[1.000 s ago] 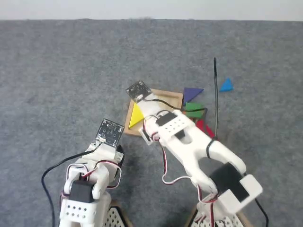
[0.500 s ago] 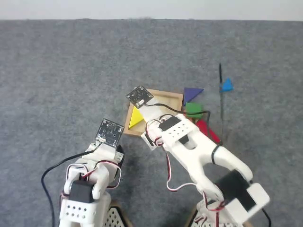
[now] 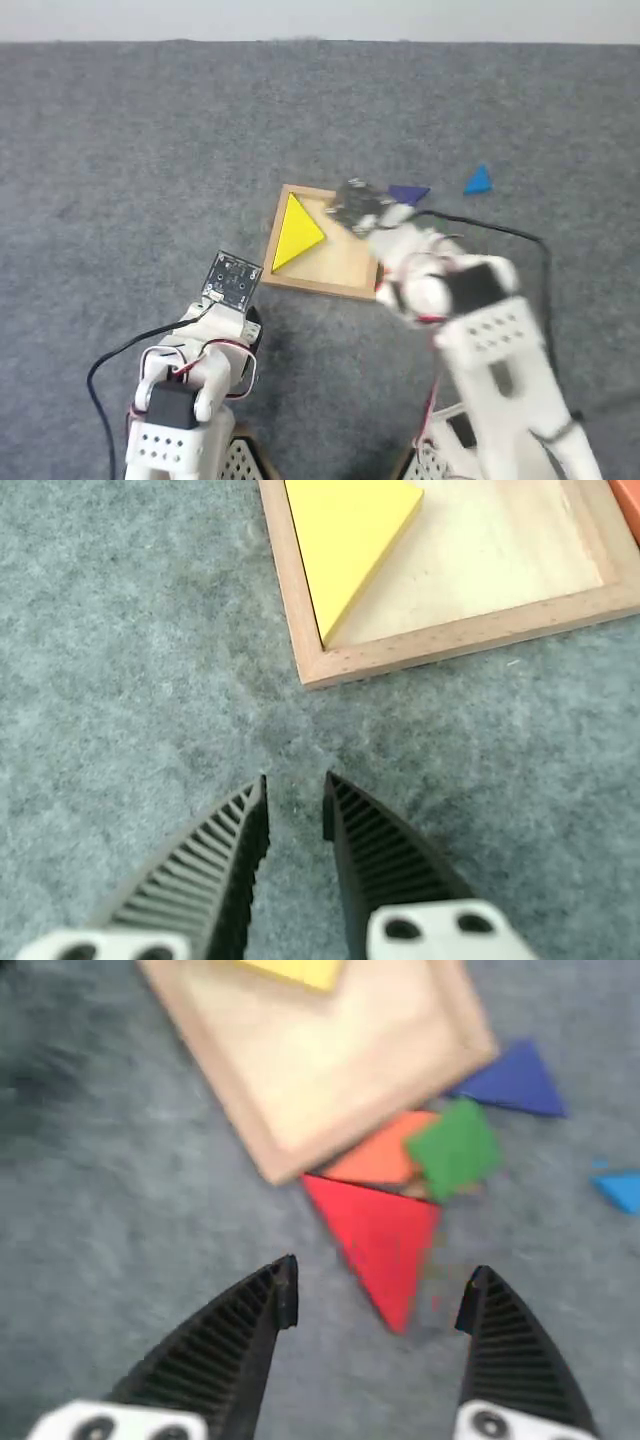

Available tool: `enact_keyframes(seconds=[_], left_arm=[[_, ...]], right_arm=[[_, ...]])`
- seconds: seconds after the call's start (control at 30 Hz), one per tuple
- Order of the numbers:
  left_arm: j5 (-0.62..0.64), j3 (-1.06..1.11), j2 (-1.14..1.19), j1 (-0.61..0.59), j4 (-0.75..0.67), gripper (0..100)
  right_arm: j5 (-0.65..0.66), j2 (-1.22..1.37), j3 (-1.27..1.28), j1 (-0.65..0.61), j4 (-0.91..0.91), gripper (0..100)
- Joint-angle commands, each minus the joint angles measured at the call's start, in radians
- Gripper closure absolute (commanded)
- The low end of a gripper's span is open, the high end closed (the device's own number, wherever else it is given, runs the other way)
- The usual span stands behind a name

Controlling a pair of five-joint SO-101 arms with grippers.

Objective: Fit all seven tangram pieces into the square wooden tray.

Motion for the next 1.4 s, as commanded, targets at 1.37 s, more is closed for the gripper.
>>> enact_keyframes(seconds=[1.37], left_arm=[[0.006,-0.007,-0.002,0.002,0.005,91]], right_arm=[[0.525,0.909,-0.153,0.193,-0.306,64.2]])
